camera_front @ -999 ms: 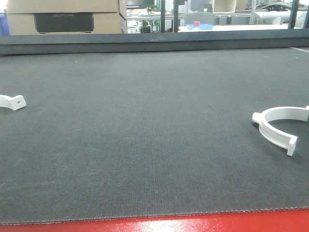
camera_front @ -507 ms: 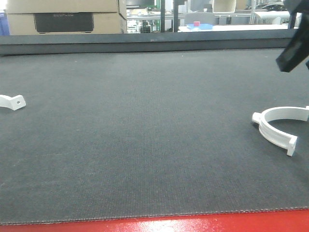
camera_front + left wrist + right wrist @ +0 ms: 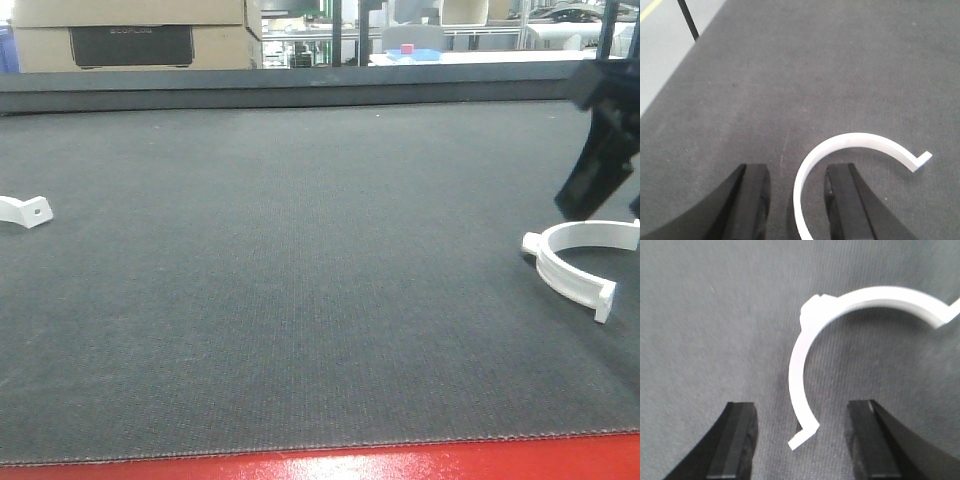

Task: Grab PVC pipe and place in blue bin
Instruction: 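Lower the right gripper onto the nearer white pipe clamp and close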

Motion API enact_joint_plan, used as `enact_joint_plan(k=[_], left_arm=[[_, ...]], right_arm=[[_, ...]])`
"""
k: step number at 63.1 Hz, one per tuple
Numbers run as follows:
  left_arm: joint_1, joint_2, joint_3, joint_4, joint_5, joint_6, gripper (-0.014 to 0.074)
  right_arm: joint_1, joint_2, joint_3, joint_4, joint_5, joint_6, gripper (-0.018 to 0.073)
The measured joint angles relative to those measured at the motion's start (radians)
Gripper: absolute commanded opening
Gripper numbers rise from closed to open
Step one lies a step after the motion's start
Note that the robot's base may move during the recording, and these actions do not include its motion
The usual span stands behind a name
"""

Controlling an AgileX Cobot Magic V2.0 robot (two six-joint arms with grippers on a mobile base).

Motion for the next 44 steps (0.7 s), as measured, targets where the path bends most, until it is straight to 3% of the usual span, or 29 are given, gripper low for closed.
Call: enact_joint_plan(k=[15,27,44], left_arm=[[0.0,0.011,0.0,-0.006,0.004,0.0,0.0213],[0.0,0.019,0.0,-0.006,0.004,0.0,0.0213],[0.0,0.021,0.0,-0.007,0.002,0.0,0.0213]], right_arm=[[0.002,0.065,-0.056,-0.002,0.041,0.0,0.0276],[0.039,0.112,-0.138,-0.062,0.067,0.004,0.0276],[0.085,0.177,-0.166,-0.151,0.113,0.117,0.0276]])
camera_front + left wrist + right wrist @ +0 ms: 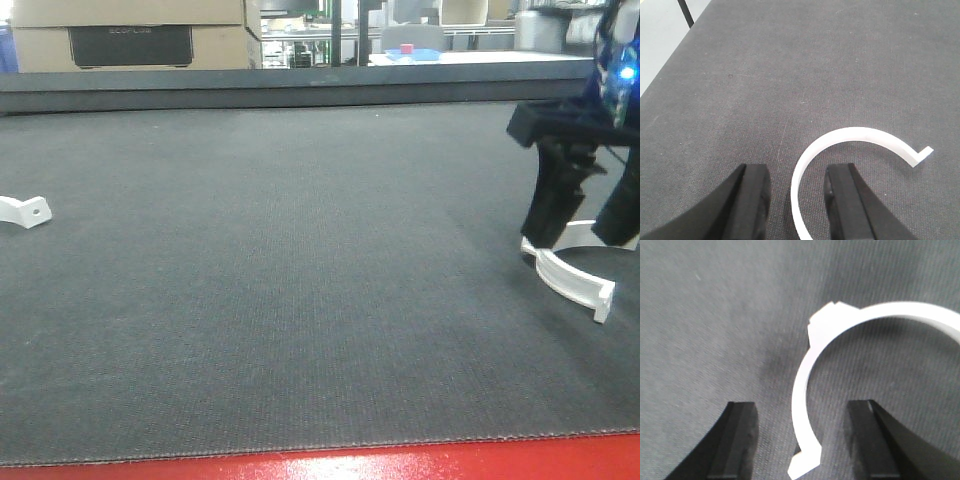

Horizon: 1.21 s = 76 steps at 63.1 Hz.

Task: Grab PVC pipe and place in blue bin
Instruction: 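Lower the right gripper onto the nearer white pipe clamp and close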

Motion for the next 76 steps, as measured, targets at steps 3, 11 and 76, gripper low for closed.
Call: enact_joint_plan(k=[3,11,76], left_arm=[[0.0,0.0,0.0,0.0,-0.002,0.0,0.0213],[0.0,0.0,0.0,0.0,-0.011,0.0,0.0213],[0.0,0.0,0.0,0.0,-0.058,0.0,0.0213]], right_arm=[[0.002,0.008,0.0,-0.007,0.004,0.007,0.0276],[0.003,0.015,-0.003,-0.015,0.004,0.021,0.0276],[0.038,0.082,-0.003,-0.083,-0.093,0.026,0.0244]])
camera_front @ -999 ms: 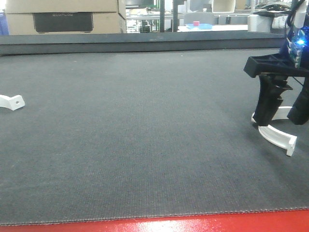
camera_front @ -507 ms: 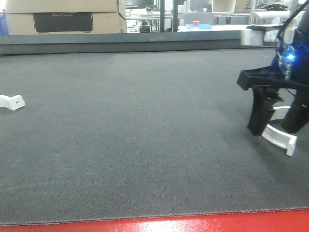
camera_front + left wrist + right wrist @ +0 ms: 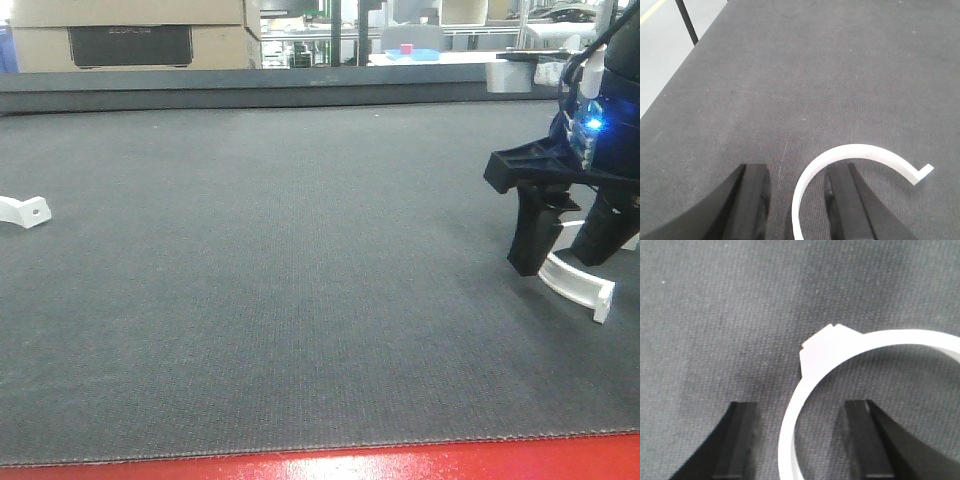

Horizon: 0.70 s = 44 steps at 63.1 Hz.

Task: Grab PVC pipe and place in blue bin
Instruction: 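Lower the right gripper onto the nearer white pipe clamp and close, then lower the left gripper onto the other white pipe clamp and close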

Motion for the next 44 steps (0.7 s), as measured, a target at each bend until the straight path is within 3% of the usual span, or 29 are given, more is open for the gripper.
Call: enact_joint_plan(k=[21,28,37,44], left_arm=[[0.0,0.0,0.0,-0.001,-0.007,0.0,0.0213],[0.0,0.0,0.0,-0.001,-0.008,0.0,0.0213],[0.0,0.0,0.0,-0.001,-0.01,0.0,0.0213],[0.0,0.0,0.0,-0.001,-0.014,0.0,0.0213]], right_arm=[[0.004,0.033,-0.006,-0.008,-0.003,0.0,0.0223],[0.004,0.034,-0.006,-0.013,-0.005,0.001,0.009],[0.004,0.037,-0.006,-0.018,-0.015,0.001,-0.0155],[0.004,0.037,-0.008,-0.018,-0.019,0.001,-0.0167]])
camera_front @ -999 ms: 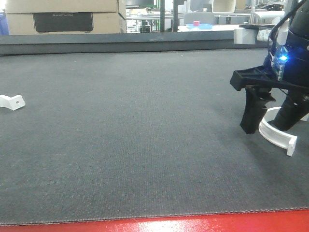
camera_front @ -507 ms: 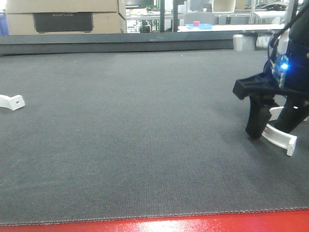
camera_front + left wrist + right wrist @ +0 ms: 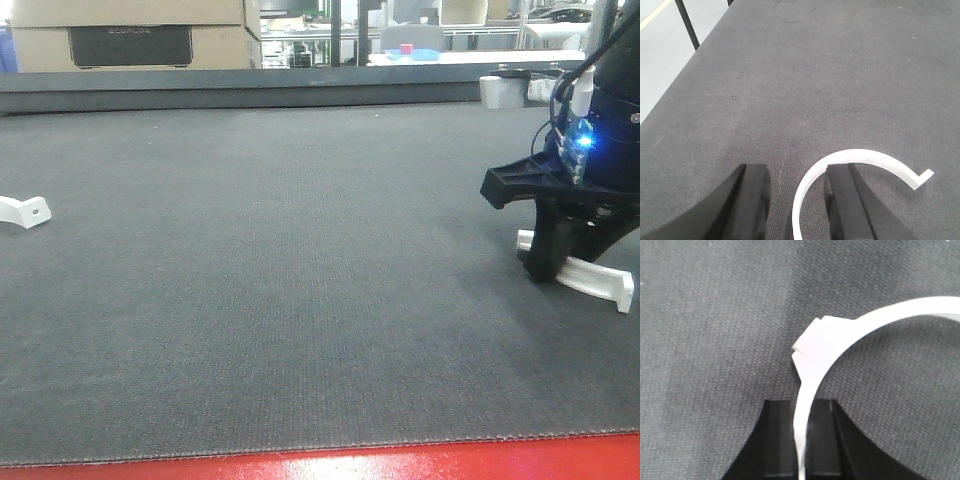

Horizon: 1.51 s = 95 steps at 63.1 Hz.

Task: Grab PVC pipe and place in blue bin
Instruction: 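Lower the left gripper onto the other white pipe clamp and close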

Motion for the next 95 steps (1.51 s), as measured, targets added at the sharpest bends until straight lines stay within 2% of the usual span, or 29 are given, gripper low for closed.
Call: enact_joint_plan(k=[23,41,55,66,77,95], left_arm=[[0.0,0.016,0.0,0.0,0.0,0.0,0.0213],[0.0,0.162,-0.011,-0.002,0.008,0.0,0.0213],[0.0,0.274,-0.091,-0.002,0.062,0.0,0.0216],[0.0,0.35,-0.147,-0.002,0.12,0.0,0.0216],[0.0,0.407,-0.161,-0.002,0.128,0.002,0.0216],[0.0,0.456,-0.165,-0.002,0.134,0.071,0.0216]], right_arm=[[0.0,-0.078,0.0,0.034,0.018,0.0,-0.0167],[0.0,-0.309,0.0,0.082,0.077,0.002,-0.0167],[0.0,-0.464,0.0,0.114,0.15,0.002,-0.0167],[0.0,-0.534,0.0,0.136,0.185,0.002,-0.0167],[0.0,-0.574,0.0,0.148,0.21,0.002,-0.0167],[0.0,-0.611,0.0,0.181,0.222,0.0,-0.0167]])
